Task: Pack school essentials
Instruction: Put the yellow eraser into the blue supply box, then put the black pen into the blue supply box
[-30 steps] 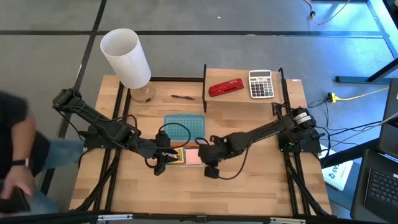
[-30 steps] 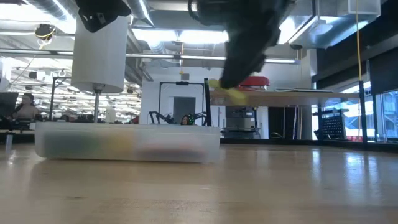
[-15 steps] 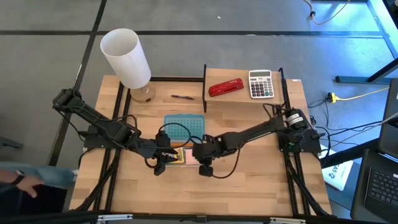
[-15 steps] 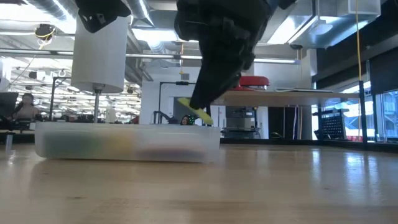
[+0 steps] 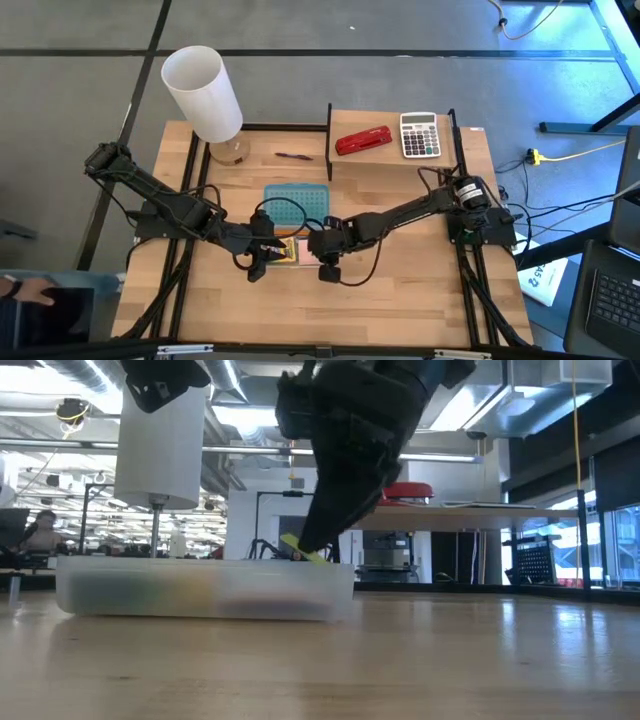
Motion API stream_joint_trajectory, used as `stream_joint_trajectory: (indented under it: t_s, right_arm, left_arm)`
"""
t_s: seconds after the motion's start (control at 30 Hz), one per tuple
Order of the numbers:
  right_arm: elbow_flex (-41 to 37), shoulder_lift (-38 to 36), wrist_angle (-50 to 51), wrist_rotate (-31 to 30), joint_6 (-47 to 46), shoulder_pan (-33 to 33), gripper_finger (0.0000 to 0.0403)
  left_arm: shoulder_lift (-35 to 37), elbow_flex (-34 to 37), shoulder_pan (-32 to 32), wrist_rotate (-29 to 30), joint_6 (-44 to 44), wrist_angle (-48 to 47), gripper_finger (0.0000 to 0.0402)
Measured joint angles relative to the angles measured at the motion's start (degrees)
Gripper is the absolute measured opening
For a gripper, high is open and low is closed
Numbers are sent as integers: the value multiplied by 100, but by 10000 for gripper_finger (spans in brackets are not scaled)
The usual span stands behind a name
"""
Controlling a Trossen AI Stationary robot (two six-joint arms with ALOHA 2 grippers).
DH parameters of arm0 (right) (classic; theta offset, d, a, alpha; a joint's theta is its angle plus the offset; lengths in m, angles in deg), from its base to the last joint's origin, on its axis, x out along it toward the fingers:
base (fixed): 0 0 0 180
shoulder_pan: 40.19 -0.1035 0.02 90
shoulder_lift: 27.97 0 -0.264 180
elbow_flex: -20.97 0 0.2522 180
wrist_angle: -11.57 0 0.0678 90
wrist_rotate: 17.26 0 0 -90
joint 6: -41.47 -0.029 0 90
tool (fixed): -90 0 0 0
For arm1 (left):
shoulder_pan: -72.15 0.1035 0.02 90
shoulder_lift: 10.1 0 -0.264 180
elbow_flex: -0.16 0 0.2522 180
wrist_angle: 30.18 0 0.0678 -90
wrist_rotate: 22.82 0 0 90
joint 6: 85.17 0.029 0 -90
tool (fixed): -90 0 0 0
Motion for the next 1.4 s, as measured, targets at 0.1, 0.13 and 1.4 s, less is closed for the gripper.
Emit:
stream_joint_trajectory:
  t_s: [0.1,0.13,1.4]
  right_arm:
    - [-1,-2,-17,1,-6,3,79]
    - [-1,-2,-1,1,-5,4,79]
    - [0,-7,6,52,-47,4,156]
  left_arm:
    - [1,0,-1,-1,0,-1,135]
    - [0,0,-1,0,0,-3,135]
    - [0,0,-1,-46,0,-1,135]
